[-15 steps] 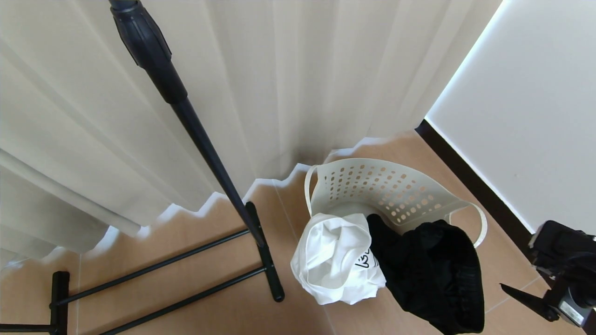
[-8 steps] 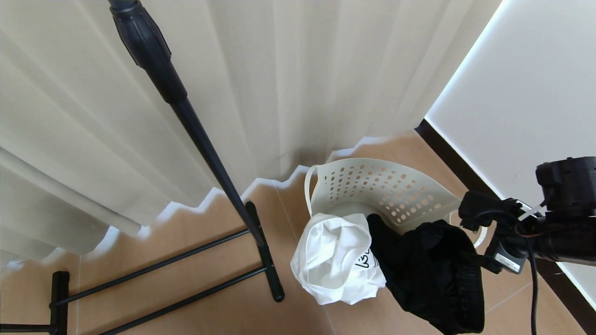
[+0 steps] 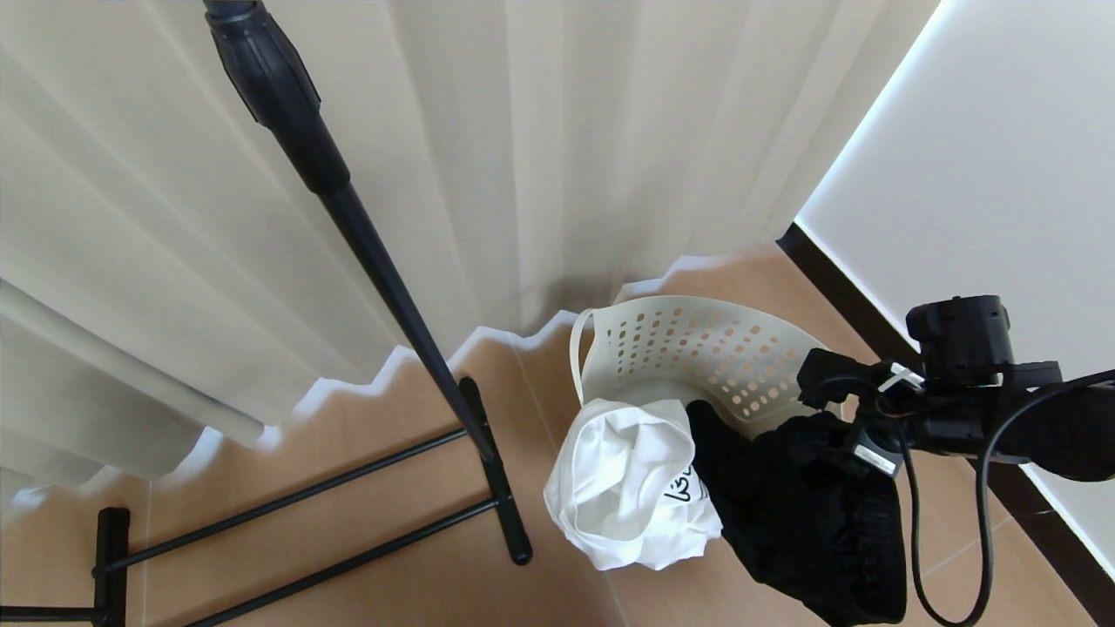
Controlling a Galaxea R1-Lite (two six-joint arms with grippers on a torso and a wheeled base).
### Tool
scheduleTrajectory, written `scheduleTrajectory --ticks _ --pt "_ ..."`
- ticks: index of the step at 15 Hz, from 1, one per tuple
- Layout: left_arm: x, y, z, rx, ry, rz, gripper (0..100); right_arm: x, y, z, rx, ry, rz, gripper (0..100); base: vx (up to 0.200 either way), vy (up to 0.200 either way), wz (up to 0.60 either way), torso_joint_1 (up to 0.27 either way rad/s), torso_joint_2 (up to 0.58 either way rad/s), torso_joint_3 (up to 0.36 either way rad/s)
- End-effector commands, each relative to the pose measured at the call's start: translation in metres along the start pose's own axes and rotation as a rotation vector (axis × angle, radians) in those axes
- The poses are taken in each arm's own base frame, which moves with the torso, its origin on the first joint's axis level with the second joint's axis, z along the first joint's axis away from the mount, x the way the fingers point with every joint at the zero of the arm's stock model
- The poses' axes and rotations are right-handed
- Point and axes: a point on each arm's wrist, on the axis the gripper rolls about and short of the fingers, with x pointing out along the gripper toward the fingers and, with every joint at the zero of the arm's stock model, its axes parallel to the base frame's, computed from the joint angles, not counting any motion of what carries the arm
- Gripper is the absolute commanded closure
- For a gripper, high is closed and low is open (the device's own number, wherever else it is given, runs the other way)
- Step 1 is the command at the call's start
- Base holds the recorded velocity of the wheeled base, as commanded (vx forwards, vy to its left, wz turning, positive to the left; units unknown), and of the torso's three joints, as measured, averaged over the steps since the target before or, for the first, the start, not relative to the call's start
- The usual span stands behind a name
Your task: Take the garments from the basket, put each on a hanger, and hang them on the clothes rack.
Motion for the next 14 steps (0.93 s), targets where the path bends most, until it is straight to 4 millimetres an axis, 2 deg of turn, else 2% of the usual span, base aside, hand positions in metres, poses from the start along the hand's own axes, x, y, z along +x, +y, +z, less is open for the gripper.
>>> scheduleTrajectory --ticks 1,4,8,9,12,14 --pt "0.000 0.000 0.000 0.000 0.000 0.000 0 0.023 0.002 0.001 -0.002 0.021 0.026 0 0.000 0.000 0.00 0.000 0.00 0.000" --pt "0.000 0.000 0.000 0.000 0.000 0.000 0 0.041 -0.001 0.007 -0.002 0.023 0.030 0 0.000 0.000 0.00 0.000 0.00 0.000" --pt "0.000 0.000 0.000 0.000 0.000 0.000 0 0.050 -0.005 0.013 0.012 0.016 0.024 0 0.000 0.000 0.00 0.000 0.00 0.000" --pt "0.000 0.000 0.000 0.000 0.000 0.000 0 0.050 -0.004 0.013 0.014 0.014 0.023 100 0.000 0.000 0.00 0.000 0.00 0.000" --pt "0.000 0.000 0.000 0.000 0.000 0.000 0 0.043 -0.001 0.012 0.099 0.008 0.035 100 0.000 0.000 0.00 0.000 0.00 0.000" --pt "0.000 0.000 0.000 0.000 0.000 0.000 0 0.023 0.001 0.020 0.259 -0.035 0.038 100 0.000 0.000 0.00 0.000 0.00 0.000"
